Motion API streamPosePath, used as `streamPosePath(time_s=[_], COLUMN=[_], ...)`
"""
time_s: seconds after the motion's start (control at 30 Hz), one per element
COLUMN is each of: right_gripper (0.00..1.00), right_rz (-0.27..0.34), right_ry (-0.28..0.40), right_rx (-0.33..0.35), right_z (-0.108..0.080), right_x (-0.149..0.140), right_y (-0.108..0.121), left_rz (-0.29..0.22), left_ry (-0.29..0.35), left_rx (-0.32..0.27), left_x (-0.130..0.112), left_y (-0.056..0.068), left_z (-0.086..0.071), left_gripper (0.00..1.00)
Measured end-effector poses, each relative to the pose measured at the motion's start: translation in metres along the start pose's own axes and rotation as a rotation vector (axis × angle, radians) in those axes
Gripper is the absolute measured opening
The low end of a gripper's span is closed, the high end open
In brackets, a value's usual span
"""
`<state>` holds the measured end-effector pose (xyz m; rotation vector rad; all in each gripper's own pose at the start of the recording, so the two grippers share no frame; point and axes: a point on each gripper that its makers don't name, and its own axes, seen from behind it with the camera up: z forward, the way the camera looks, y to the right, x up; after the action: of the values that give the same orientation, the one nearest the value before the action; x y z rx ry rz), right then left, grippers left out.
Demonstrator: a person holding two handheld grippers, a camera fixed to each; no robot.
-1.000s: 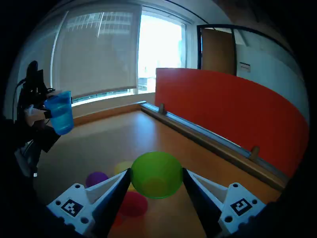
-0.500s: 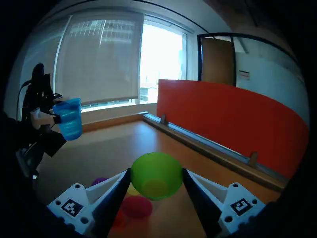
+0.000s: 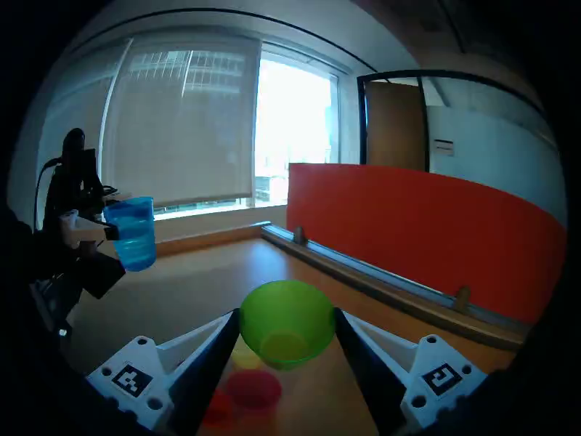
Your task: Pour water
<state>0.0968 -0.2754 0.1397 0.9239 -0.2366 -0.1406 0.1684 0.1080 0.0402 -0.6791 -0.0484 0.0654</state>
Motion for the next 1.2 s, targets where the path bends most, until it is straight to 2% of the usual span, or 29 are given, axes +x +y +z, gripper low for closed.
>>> streamPosePath(time_s=[1.2], right_gripper=[0.96], right_rz=[0.017], right_ry=[0.118], right_rx=[0.008], right_z=[-0.005], right_x=[0.023], right_y=[-0.010], left_rz=[-0.006], left_ry=[0.009], left_rx=[0.002], left_x=[0.002], left_y=[-0.001], left_z=[0.001], left_gripper=[0.84])
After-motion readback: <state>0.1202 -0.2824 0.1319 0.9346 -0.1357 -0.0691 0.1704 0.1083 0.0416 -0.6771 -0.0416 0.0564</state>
